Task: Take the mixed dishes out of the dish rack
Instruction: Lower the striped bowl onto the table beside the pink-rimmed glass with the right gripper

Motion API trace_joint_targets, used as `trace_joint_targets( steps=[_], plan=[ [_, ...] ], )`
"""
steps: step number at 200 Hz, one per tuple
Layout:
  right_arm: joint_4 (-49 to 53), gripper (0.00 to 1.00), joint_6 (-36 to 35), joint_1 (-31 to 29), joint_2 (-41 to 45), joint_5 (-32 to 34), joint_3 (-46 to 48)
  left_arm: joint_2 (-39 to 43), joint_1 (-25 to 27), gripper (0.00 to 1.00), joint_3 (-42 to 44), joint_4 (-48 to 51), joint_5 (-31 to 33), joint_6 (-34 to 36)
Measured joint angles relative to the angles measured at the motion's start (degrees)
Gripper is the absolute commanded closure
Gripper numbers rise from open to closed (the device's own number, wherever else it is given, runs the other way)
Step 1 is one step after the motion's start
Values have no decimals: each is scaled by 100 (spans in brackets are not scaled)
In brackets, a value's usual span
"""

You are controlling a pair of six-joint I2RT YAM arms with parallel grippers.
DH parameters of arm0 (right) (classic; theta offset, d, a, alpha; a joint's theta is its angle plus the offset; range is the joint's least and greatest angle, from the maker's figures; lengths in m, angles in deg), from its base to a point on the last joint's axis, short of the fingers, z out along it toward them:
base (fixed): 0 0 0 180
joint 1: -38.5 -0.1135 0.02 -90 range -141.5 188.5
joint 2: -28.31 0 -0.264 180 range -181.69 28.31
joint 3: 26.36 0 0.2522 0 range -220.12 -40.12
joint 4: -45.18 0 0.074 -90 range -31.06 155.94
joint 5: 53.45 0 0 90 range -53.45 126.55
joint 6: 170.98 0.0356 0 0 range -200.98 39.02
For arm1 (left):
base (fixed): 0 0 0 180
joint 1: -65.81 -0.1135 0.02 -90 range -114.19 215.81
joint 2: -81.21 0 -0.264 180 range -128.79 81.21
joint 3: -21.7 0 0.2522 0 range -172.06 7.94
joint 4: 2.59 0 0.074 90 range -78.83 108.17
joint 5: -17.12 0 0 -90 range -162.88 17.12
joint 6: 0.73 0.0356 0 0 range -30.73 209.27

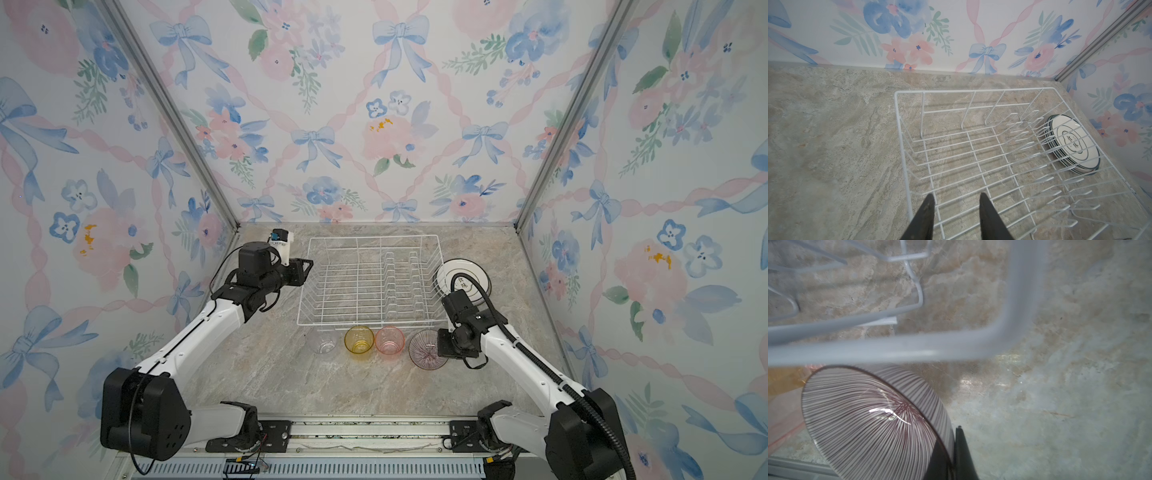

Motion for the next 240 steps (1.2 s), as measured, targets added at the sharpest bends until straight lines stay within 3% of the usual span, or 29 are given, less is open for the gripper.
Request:
trace_joint_targets(
  steps=[86,105,159,177,203,240],
  plan=[
    [-828,100,-216,195,-243,-310,286,-4,0,63,0,7,0,0],
    [-892,96,-234,264,-278,-354,389,-4,0,63,0,4,0,0],
    [-1180,79,-254,337,-345,-518,468,-4,0,63,-2,9,0,0],
    [-1191,64,-256,341,-345,-533,468,-4,0,63,-2,11,0,0],
    [-1163,58,-236,341,-295,-538,470,-7,0,63,-2,22,4,0],
    [-1014,43,-227,352,-22,-529,455,-177,0,61,-26,120,177,15]
  ],
)
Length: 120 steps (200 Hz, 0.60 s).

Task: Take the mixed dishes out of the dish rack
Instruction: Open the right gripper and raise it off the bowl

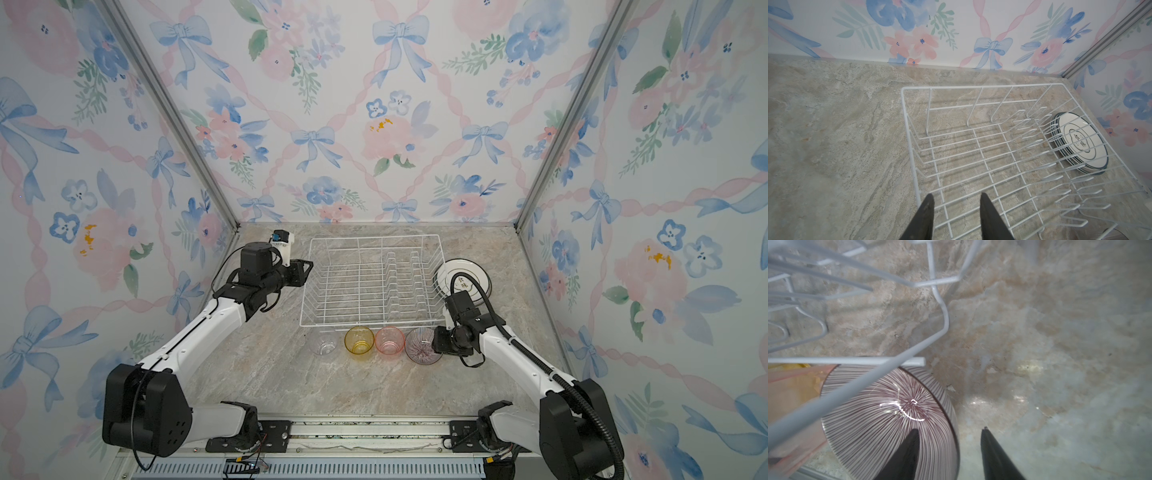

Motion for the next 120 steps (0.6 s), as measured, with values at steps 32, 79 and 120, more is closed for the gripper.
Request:
trace_joint_targets(
  steps=[32,79,120],
  plan=[
    [289,40,-9,20,262,66,-160,-428,2,52,-157,271,291,0],
    [772,39,-31,20,769,181,-581,-660,2,55,-186,507,490,2],
    [1320,36,-142,20,1045,372,-1054,-719,2,56,-188,566,579,2]
  ],
)
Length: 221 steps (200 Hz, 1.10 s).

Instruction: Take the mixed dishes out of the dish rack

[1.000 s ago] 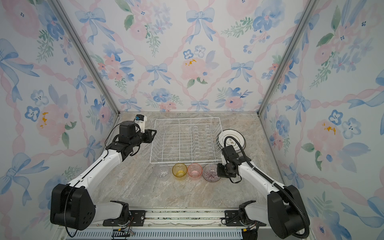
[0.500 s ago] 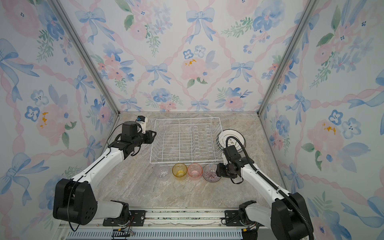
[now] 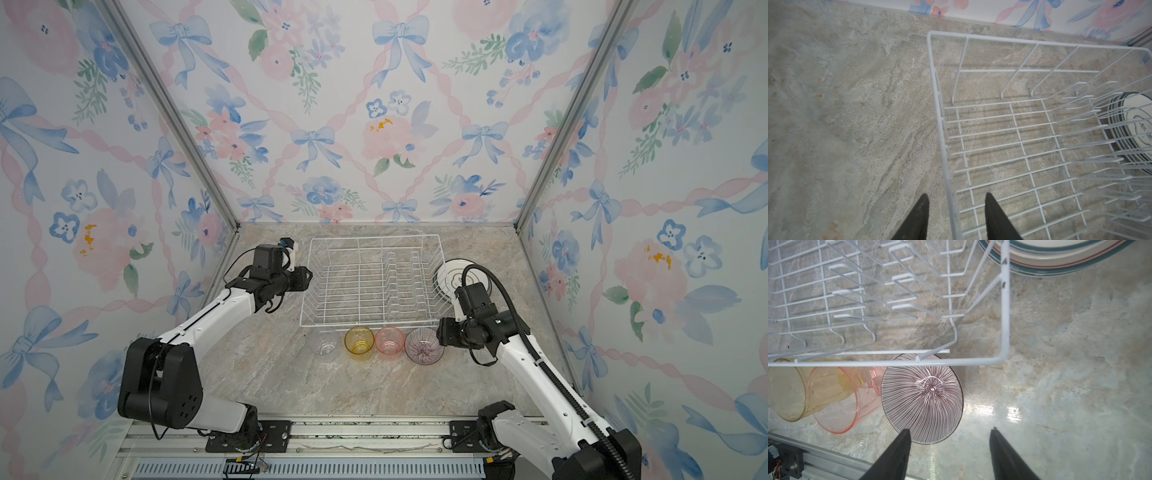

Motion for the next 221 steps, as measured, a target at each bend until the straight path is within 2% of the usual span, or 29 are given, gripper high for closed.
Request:
trace_joint_targets(
  steps=[54,144,221],
  plan=[
    [216,34,-260,105,286,367,-787,-306,13,56,-2,57,105,4],
    [212,32,-424,286,319,424,-811,-612,42,56,-234,144,544,201],
    [151,31,-470,404,321,378,-811,-885,26,56,-544,186,634,348]
  ],
)
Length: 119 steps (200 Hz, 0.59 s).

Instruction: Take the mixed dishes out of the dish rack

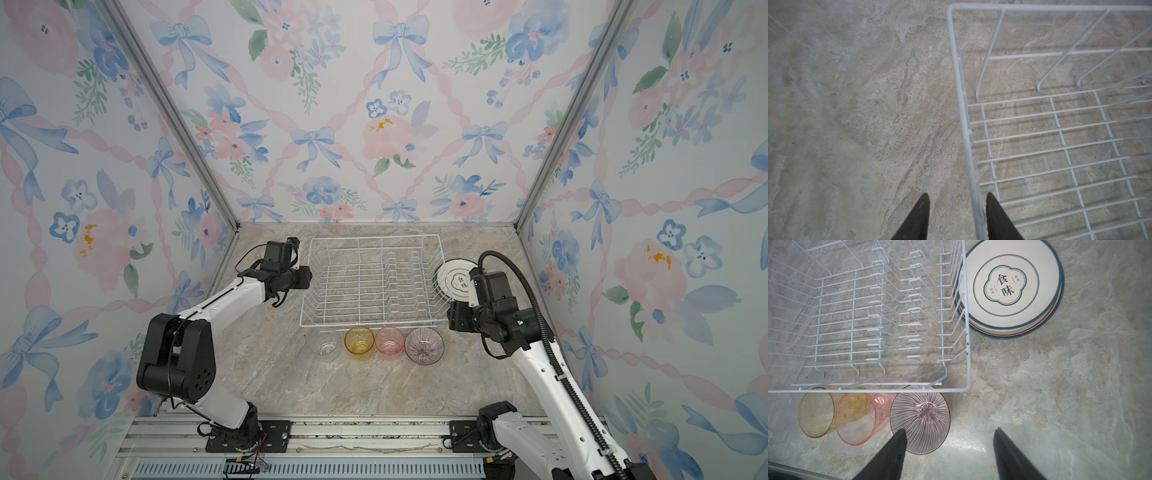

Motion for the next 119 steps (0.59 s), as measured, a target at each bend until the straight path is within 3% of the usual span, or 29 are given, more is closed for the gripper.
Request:
trace_joint_targets(
  steps=[84,119],
  plan=[
    [-48,30,-44,94,-2,-39,0,-251,-210,56,-238,-2,87,107],
    [-151,25,-63,107,-7,-63,33,-260,-229,46,-251,-2,109,125]
  ],
)
